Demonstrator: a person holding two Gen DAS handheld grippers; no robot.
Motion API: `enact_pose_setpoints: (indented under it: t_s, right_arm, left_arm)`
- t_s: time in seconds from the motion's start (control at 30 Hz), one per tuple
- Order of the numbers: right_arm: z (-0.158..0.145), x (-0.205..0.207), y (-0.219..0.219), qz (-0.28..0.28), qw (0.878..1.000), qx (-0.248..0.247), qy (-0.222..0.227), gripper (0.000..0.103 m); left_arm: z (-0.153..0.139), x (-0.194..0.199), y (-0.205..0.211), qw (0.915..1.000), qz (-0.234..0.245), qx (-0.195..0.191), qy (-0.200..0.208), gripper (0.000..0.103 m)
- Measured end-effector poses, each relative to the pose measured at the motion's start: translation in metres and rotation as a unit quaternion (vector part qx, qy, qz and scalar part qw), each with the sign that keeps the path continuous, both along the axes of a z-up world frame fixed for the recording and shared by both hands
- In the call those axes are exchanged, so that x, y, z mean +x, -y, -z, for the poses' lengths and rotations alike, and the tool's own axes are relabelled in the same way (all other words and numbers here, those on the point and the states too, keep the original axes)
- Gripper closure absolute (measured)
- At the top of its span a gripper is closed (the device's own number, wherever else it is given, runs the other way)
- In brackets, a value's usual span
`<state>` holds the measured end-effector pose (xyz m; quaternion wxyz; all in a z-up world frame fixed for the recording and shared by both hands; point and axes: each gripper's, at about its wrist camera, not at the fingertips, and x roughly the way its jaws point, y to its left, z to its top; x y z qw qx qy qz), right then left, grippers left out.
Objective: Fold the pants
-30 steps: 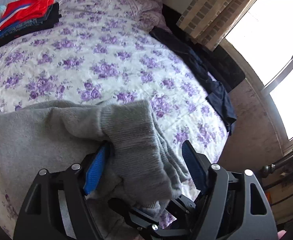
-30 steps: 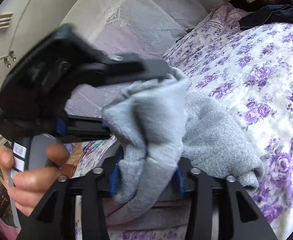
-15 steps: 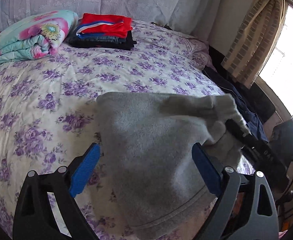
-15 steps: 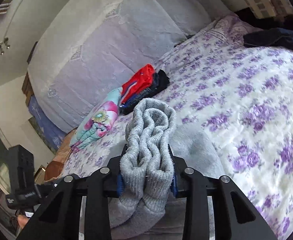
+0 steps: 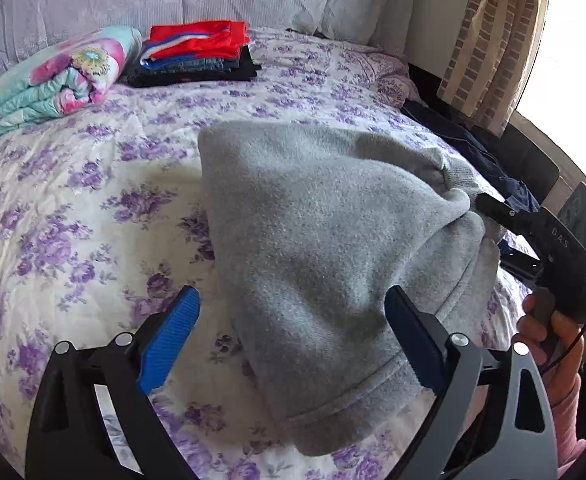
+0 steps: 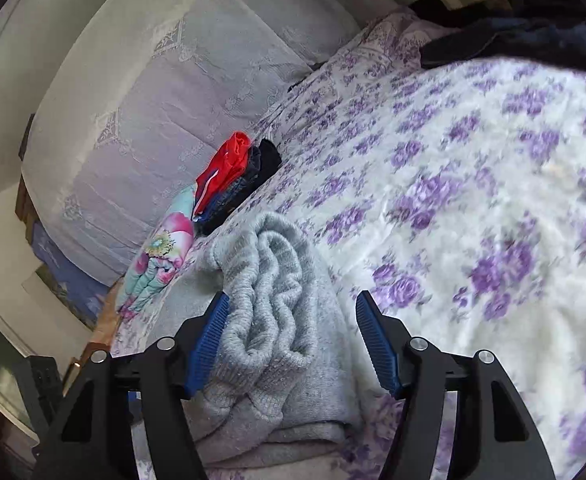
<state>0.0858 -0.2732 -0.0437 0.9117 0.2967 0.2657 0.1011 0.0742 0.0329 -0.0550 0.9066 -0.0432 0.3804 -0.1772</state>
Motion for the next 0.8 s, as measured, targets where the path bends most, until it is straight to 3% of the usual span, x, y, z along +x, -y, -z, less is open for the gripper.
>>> enact_pose_setpoints:
  t_s: [0.1, 0.23, 0.33, 0.4, 0.43, 0.47, 0.53, 0.6, 0.7, 0.8]
  right_arm:
    - [-0.034, -0.015, -0.005, -0.011, 0.998, -0.030, 0.045, 0.050]
    - [-0.074, -0.007, -0.043, -0.099, 0.986, -0.095, 0.095, 0.059]
    - [-0.070, 0.035, -0.059, -0.155, 0.981, -0.104, 0.048, 0.065]
    - [-0.049, 0.066, -0.055, -0.142, 0.982, -0.120, -0.015, 0.073]
    - [-0.034, 0.081, -0.046, -0.126, 0.984, -0.118, -0.041, 0.087]
    - [-0.022, 0.088, -0.038, -0.115, 0.985, -0.116, -0.056, 0.093]
    - [-0.007, 0.090, -0.023, -0.116, 0.989, -0.076, -0.059, 0.092]
    - [-0.017, 0.076, -0.023, -0.111, 0.990, -0.075, -0.053, 0.089]
    - [-0.047, 0.043, -0.042, -0.124, 0.985, -0.120, 0.003, 0.085]
    - [-0.065, 0.006, -0.062, -0.169, 0.972, -0.153, 0.049, 0.079]
  left_arm:
    - [-0.007, -0.012, -0.007, 0.9996, -0.005, -0.007, 0.028, 0.012]
    - [-0.008, -0.026, -0.002, 0.9969, 0.025, -0.055, 0.051, 0.012]
    - [0.001, -0.029, 0.010, 0.9931, 0.076, -0.079, 0.042, 0.012]
    - [0.013, -0.030, 0.021, 0.9941, 0.084, -0.060, 0.033, 0.011]
    - [0.019, -0.029, 0.026, 0.9943, 0.090, -0.048, 0.031, 0.011]
    - [0.022, -0.031, 0.029, 0.9942, 0.095, -0.037, 0.035, 0.011]
    - [0.022, -0.037, 0.036, 0.9929, 0.105, -0.012, 0.055, 0.011]
    - [0.023, -0.039, 0.037, 0.9923, 0.108, -0.006, 0.060, 0.009]
    - [0.021, -0.035, 0.022, 0.9925, 0.103, -0.048, 0.047, 0.009]
    - [0.015, -0.035, 0.002, 0.9900, 0.091, -0.101, 0.038, 0.009]
